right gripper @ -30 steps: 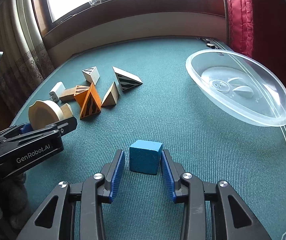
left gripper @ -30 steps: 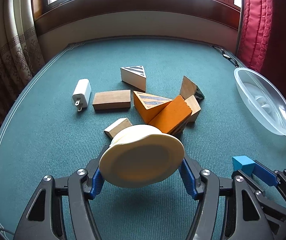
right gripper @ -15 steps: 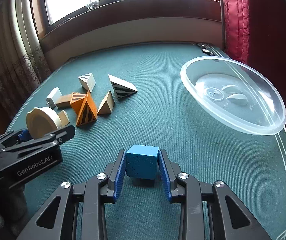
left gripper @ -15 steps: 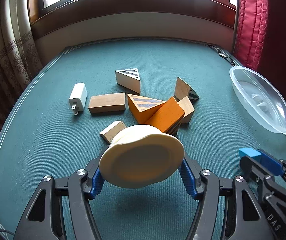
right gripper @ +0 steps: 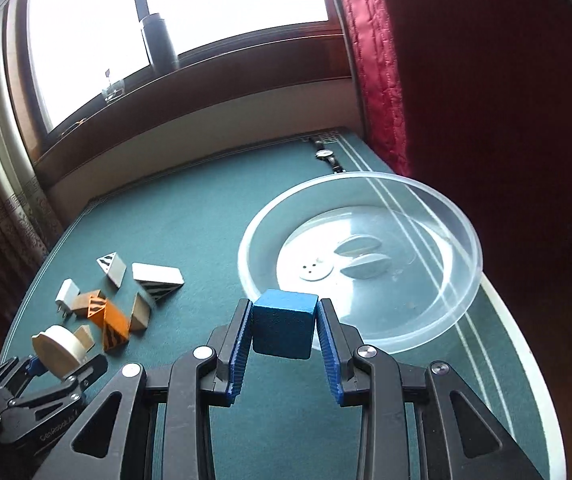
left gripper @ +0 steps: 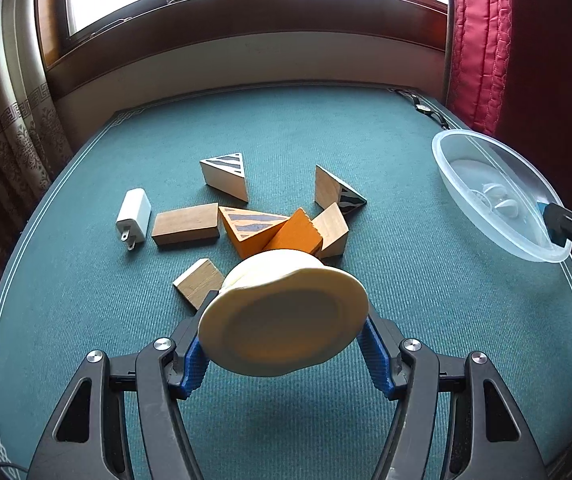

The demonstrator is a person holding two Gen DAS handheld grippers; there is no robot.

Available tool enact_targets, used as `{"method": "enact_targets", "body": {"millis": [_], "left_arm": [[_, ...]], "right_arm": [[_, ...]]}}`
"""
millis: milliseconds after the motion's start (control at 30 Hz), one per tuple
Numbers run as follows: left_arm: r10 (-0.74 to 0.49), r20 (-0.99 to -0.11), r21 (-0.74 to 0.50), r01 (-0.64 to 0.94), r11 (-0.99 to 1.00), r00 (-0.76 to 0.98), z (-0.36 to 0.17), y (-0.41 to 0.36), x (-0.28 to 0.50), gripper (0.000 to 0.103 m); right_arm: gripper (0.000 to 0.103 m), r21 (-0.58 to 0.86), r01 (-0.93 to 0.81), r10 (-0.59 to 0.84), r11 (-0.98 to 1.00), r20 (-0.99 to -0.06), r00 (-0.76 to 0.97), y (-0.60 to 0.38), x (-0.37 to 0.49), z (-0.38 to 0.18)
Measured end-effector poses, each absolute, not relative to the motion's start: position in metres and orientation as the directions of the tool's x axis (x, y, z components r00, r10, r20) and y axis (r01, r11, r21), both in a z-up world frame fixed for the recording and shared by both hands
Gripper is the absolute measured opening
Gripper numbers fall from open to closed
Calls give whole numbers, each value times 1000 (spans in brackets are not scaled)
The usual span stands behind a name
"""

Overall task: Organize rigid objects
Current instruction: 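Carry the blue cube into the clear bowl and open the right gripper while left lifts disc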

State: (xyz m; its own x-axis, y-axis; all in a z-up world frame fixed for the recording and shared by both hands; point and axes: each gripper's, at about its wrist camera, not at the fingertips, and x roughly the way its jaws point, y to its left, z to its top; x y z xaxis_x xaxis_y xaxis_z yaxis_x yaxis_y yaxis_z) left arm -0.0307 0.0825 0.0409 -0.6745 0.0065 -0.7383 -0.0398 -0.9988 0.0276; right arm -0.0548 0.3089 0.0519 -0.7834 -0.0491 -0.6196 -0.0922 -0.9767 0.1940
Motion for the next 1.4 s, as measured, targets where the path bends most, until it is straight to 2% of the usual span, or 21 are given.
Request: {"method": "enact_targets", "body": {"millis": [433,967,1067,1333,1400], "left_arm": [[12,-736,52,-74,-996,-677,46,104,-34,65],[35,-735,60,-117,-991,-677,48,130,-43,65],[38,-732,62,-122,-991,-681,50,133,-45,65],[57,-721,57,-142,-988,-691,57,136,-47,65],[61,-729,42,-134,-990,-682,56,129,-45,65]], "right_arm": [[34,224,-219,30,-950,-630,-776,362,-79,44],[35,243,-245,35,-939,-638,-769,373,-82,33],[41,240,-261,55,-935,-629,-775,375,-80,33],[43,215,-326,149,-921,-579,-801,380,-70,37],[46,216,-331,161,-918,-561,-812,379,-67,39]]}}
